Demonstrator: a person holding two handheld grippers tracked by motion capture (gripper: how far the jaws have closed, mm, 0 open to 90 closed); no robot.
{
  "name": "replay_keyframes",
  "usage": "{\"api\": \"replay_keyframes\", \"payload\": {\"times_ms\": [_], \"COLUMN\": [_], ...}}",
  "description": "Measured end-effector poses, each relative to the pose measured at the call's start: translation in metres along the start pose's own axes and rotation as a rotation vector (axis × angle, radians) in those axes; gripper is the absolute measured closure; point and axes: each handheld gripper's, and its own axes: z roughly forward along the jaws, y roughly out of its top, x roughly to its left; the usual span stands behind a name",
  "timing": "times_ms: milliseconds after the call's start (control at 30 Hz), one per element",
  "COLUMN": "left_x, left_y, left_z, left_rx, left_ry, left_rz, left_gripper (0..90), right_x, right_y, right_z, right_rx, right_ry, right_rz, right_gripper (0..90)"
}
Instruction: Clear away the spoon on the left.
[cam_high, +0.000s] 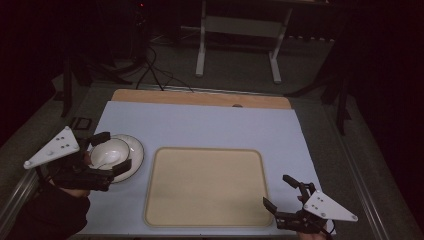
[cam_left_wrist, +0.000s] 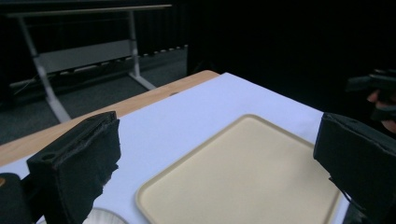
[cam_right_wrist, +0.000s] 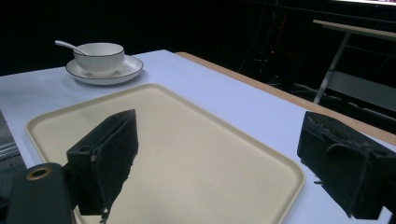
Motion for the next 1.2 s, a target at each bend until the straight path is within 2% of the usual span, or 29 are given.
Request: {"api": "replay_keyframes", "payload": {"times_ms": [100, 167, 200, 267, 333, 367, 400, 433, 467, 500, 533, 567, 667, 700, 767, 800, 867, 900, 1000, 1033, 1067, 1200], "left_x": [0.006, 0.014, 0.02, 0.024, 0.035, 0.035, 0.042, 0.044, 0.044, 0.05, 0.05, 0.055, 0.06, 0.062, 0.067, 0.07, 0.075, 0.075, 0.079, 0.081, 0.081, 0.086], "left_y": [-0.003, -0.008, -0.012, -0.014, -0.023, -0.023, -0.029, -0.031, -0.031, -0.037, -0.037, -0.042, -0.047, -0.05, -0.056, -0.061, -0.067, -0.067, -0.076, -0.082, -0.082, -0.093], "left_z": [-0.002, -0.003, -0.004, -0.005, -0.007, -0.007, -0.007, -0.008, -0.008, -0.009, -0.009, -0.011, -0.013, -0.014, -0.016, -0.017, -0.019, -0.019, -0.02, -0.021, -0.021, -0.022], "left_rx": [0.001, 0.004, -0.001, -0.004, 0.0, 0.0, 0.009, 0.01, 0.01, 0.02, 0.02, 0.02, 0.025, 0.025, 0.04, 0.05, 0.058, 0.058, 0.068, 0.077, 0.077, 0.102], "left_ry": [0.02, 0.046, 0.06, 0.069, 0.092, 0.092, 0.117, 0.121, 0.121, 0.145, 0.145, 0.151, 0.17, 0.163, 0.178, 0.19, 0.183, 0.183, 0.195, 0.197, 0.197, 0.228], "left_rz": [-0.019, -0.045, -0.076, -0.09, -0.141, -0.141, -0.175, -0.193, -0.193, -0.229, -0.229, -0.267, -0.293, -0.313, -0.346, -0.375, -0.41, -0.41, -0.461, -0.493, -0.493, -0.554], "left_gripper": [1.0, 1.6, 2.1, 2.1, 2.1, 2.1, 2.2, 2.4, 2.5, 3.6, 3.7, 4.4, 4.5, 4.6, 5.8, 5.8, 8.0, 8.0, 10.1, 10.2, 10.5, 10.5], "right_x": [0.0, 0.001, 0.001, 0.001, 0.001, 0.002, 0.002, 0.002, 0.002, 0.002, 0.002, 0.002, 0.003, 0.003, 0.003, 0.003, 0.003, 0.003, 0.003, 0.003, 0.004, 0.004], "right_y": [0.0, 0.0, 0.0, 0.0, 0.0, 0.0, 0.0, 0.0, 0.0, 0.0, 0.0, 0.0, 0.0, 0.0, 0.0, 0.0, 0.0, 0.0, 0.0, 0.0, 0.0, -0.001], "right_z": [0.0, 0.0, 0.0, 0.0, 0.0, 0.0, 0.0, 0.0, 0.0, 0.0, 0.0, 0.0, 0.0, 0.0, 0.001, 0.001, 0.001, 0.001, 0.001, 0.001, 0.001, 0.0], "right_rx": [0.0, 0.006, 0.008, 0.011, 0.014, 0.013, 0.015, 0.016, 0.016, 0.019, 0.019, 0.021, 0.022, 0.025, 0.027, 0.027, 0.027, 0.028, 0.029, 0.029, 0.03, 0.031], "right_ry": [-0.003, -0.004, -0.005, -0.011, -0.013, -0.013, -0.015, -0.016, -0.016, -0.019, -0.019, -0.02, -0.023, -0.023, -0.023, -0.023, -0.022, -0.023, -0.024, -0.023, -0.023, -0.025], "right_rz": [-0.002, -0.008, -0.009, -0.012, -0.012, -0.012, -0.013, -0.014, -0.014, -0.016, -0.016, -0.017, -0.018, -0.019, -0.019, -0.019, -0.019, -0.019, -0.019, -0.019, -0.02, -0.023], "right_gripper": [12.6, 12.6, 12.6, 12.6, 12.5, 12.6, 12.6, 12.6, 12.6, 12.6, 12.6, 12.6, 12.6, 12.6, 12.6, 12.6, 12.7, 12.6, 12.7, 12.7, 12.7, 12.7]}}
